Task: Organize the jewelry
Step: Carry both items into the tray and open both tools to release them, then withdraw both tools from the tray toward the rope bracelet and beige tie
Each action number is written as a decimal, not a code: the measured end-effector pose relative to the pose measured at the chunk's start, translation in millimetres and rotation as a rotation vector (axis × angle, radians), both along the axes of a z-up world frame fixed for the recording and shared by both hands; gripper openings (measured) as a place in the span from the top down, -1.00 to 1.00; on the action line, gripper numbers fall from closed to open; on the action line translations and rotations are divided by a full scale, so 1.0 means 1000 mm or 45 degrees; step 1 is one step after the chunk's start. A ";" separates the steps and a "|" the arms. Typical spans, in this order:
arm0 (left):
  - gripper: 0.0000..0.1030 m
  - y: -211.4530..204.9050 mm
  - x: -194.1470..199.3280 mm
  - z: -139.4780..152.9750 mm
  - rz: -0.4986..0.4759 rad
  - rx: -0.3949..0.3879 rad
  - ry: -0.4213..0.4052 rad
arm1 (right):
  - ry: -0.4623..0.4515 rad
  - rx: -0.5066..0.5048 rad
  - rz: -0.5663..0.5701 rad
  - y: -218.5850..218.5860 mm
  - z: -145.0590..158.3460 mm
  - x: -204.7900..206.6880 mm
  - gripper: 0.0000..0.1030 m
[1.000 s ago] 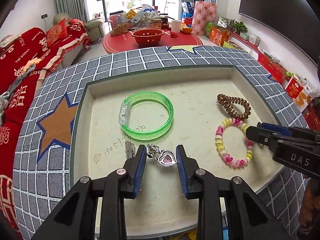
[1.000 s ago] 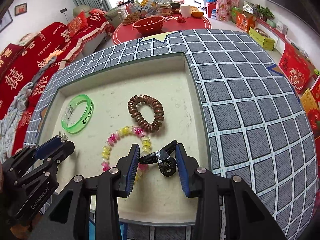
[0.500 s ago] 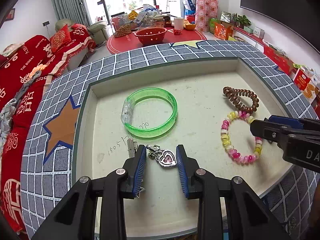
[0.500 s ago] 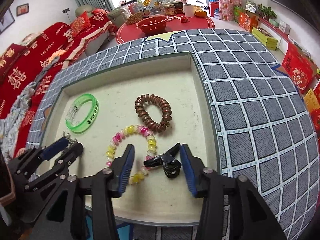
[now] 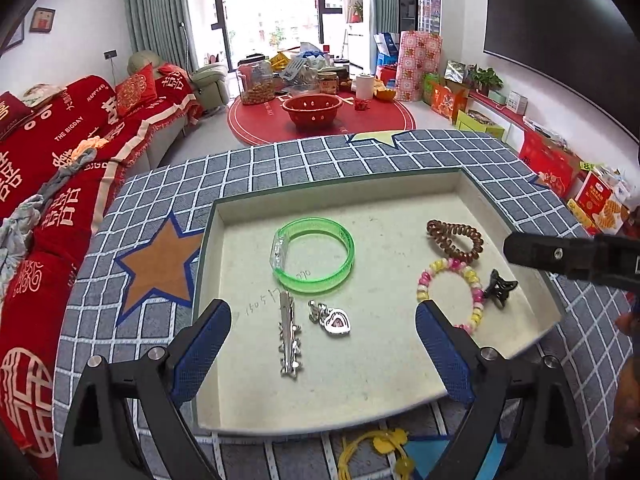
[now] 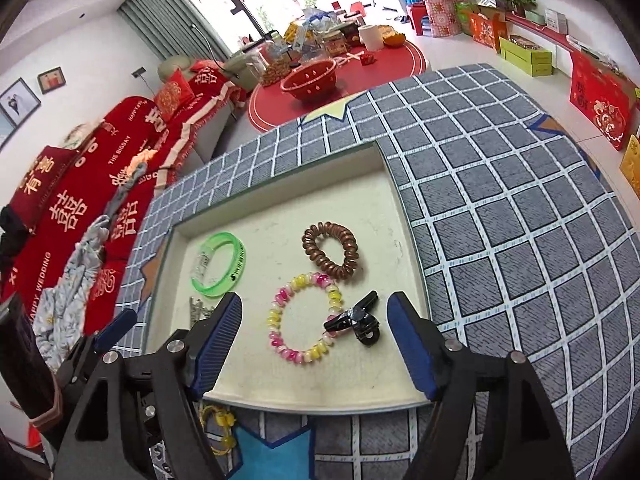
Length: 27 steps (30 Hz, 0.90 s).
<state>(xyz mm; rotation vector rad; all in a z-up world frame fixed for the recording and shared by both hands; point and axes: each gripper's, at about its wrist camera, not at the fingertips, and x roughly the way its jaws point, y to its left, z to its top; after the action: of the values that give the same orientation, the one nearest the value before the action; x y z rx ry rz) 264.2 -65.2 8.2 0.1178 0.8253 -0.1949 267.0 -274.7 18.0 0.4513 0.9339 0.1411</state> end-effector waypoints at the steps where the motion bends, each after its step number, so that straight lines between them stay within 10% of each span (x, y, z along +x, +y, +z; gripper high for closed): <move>1: -1.00 0.002 -0.004 0.001 0.000 -0.003 0.000 | -0.008 0.008 0.002 0.000 0.003 -0.003 -0.52; 27: -1.00 0.052 -0.130 0.003 0.004 -0.044 0.035 | -0.179 -0.048 -0.001 0.005 0.038 -0.129 -1.00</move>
<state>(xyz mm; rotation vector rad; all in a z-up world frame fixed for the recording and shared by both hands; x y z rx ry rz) 134.6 -13.2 11.6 0.0814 0.8490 -0.2082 137.7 -270.0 55.8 0.4014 0.7970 0.1524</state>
